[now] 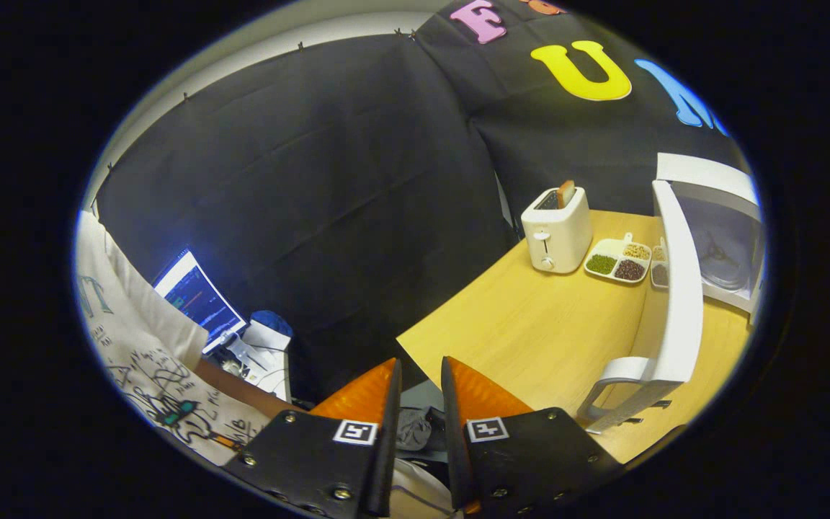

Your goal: Open the microwave, put the food inside, and close the microwave door.

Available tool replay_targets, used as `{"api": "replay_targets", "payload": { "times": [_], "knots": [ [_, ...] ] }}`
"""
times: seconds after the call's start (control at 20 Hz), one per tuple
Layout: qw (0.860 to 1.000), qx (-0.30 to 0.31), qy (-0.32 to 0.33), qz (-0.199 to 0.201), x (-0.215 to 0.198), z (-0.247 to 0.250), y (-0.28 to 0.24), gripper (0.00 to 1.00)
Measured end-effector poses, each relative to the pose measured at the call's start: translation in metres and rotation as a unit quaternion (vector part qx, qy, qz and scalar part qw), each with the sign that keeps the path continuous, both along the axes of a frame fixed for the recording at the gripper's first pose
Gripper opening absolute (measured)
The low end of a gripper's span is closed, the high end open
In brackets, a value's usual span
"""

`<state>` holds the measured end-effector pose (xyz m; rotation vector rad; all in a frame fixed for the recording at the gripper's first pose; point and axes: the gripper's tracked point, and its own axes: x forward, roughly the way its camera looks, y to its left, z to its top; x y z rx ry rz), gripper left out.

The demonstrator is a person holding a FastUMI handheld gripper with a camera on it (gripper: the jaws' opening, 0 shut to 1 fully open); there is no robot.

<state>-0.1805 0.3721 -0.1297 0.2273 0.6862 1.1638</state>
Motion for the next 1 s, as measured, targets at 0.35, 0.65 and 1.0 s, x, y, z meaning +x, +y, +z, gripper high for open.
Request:
{"api": "replay_targets", "payload": {
  "times": [0.35, 0.65, 1.0],
  "knots": [
    [0.995, 0.062, -0.048, -0.062, 0.019, 0.066, -0.065, 0.96],
    [0.984, 0.062, -0.077, -0.149, 0.052, 0.083, -0.137, 0.96],
    [0.966, -0.016, -0.093, -0.242, 0.085, 0.045, -0.232, 0.96]
  ]
}}
